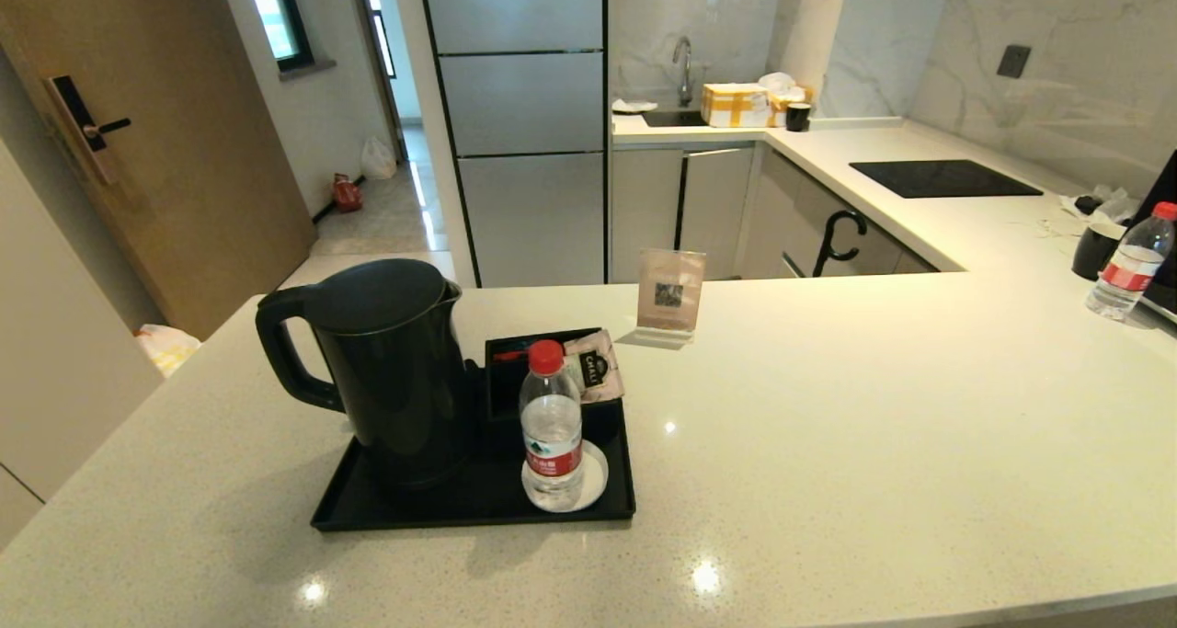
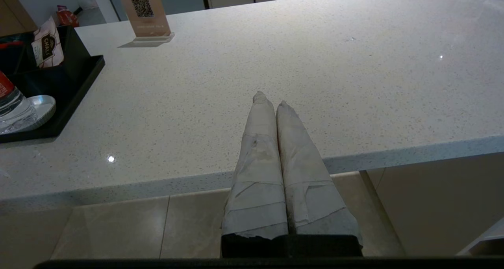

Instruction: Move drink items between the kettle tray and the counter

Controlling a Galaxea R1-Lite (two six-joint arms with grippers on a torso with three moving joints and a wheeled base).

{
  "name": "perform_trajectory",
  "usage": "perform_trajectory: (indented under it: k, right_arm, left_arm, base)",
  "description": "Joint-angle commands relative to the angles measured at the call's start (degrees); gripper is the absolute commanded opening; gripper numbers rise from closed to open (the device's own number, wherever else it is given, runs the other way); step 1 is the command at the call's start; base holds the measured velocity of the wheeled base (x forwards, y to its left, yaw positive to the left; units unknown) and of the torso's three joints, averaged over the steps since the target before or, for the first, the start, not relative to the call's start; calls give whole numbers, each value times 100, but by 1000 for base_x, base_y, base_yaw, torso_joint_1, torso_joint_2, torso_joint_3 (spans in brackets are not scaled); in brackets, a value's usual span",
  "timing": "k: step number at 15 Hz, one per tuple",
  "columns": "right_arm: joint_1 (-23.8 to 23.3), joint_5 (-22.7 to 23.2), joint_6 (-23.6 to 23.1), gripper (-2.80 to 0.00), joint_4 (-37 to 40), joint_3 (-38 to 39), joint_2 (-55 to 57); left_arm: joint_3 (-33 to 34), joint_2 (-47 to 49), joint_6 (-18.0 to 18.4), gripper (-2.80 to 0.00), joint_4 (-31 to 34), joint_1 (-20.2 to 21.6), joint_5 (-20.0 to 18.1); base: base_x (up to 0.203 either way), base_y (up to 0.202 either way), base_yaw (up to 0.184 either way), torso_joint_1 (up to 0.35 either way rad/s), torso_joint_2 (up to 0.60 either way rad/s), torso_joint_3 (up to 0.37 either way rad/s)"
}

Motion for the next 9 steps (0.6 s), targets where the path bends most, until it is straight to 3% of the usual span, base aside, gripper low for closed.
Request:
perform_trajectory:
  k: [1, 9]
  right_arm:
    - [0, -3, 1, -280, -2, 0, 11]
    - [-9, -3, 10, -280, -2, 0, 11]
  left_arm:
    - [0, 7, 0, -280, -2, 1, 0]
    - [0, 7, 0, -280, -2, 1, 0]
  base:
    - [0, 0, 0, 0, 0, 0]
    - [0, 0, 0, 0, 0, 0]
